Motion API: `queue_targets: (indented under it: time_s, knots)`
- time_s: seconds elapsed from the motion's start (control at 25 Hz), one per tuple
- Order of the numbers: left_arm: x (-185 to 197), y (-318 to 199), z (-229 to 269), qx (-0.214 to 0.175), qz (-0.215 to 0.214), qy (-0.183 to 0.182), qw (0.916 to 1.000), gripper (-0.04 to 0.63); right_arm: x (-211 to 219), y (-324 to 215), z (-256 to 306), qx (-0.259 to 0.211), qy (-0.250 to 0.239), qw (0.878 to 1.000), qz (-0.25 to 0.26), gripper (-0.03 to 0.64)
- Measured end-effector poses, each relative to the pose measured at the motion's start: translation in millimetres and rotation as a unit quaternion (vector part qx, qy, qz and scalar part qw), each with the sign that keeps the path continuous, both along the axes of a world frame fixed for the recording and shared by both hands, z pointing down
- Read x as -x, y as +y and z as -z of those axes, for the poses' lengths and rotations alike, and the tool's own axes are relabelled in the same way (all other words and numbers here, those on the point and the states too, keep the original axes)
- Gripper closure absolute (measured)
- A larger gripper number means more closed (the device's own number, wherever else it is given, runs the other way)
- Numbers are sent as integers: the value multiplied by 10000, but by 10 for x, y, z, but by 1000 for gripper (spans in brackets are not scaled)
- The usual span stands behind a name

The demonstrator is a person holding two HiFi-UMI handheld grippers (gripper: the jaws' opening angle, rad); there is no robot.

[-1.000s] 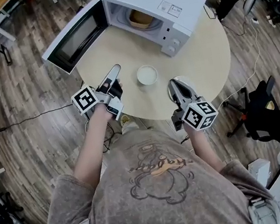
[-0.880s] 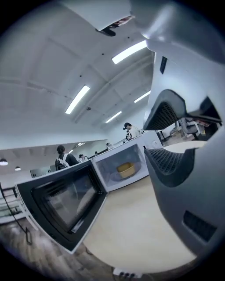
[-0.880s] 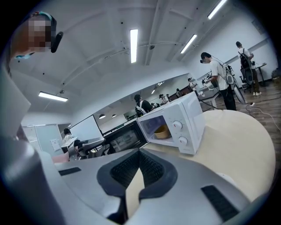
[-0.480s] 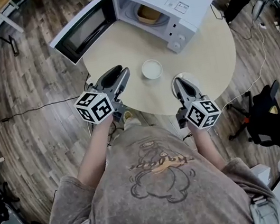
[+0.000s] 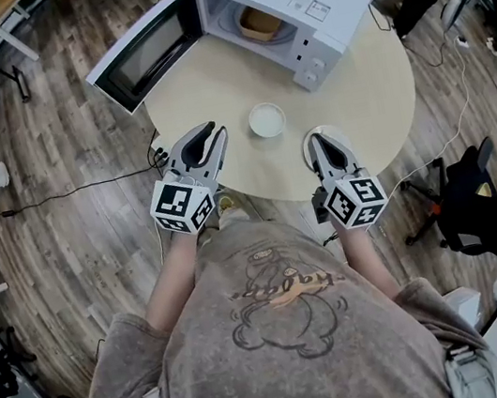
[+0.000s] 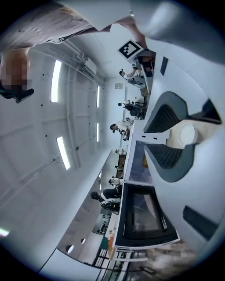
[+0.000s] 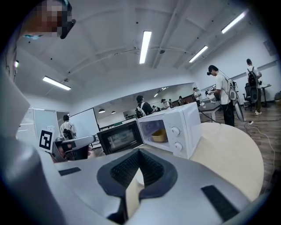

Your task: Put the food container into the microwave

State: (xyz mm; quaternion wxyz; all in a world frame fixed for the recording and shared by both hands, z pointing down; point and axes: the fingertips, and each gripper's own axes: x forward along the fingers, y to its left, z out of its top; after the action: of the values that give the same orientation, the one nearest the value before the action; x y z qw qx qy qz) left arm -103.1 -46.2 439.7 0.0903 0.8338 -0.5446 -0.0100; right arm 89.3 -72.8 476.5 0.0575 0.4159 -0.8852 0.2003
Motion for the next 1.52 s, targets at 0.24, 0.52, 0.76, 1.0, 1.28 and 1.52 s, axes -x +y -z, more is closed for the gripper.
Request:
queue_targets:
  time_s: [0.24, 0.52, 0.76, 1.0, 1.28, 1.52]
  knots:
    - [83, -26, -190, 204, 275, -11, 9994, 514, -22, -4, -49, -170, 239, 9996, -63, 617]
    - [125, -35, -364, 354, 386, -27, 9986, 560, -144, -30, -90, -406, 602, 9972, -203, 617]
    - [142, -52, -469, 414, 366, -125, 9984, 565, -176, -52, -167, -493, 777, 9954, -257, 617]
    - [223, -20, -504, 463, 439, 1, 9980, 565, -103, -69, -199, -434, 668, 9965, -238, 617]
    - [274, -25, -469, 464, 540, 186, 9973, 565, -53, -107, -181, -444, 663, 9966, -202, 617]
    - [254, -55, -460, 480, 515, 230, 9973, 565, -38, -125, -198, -425, 659, 9968, -171, 617]
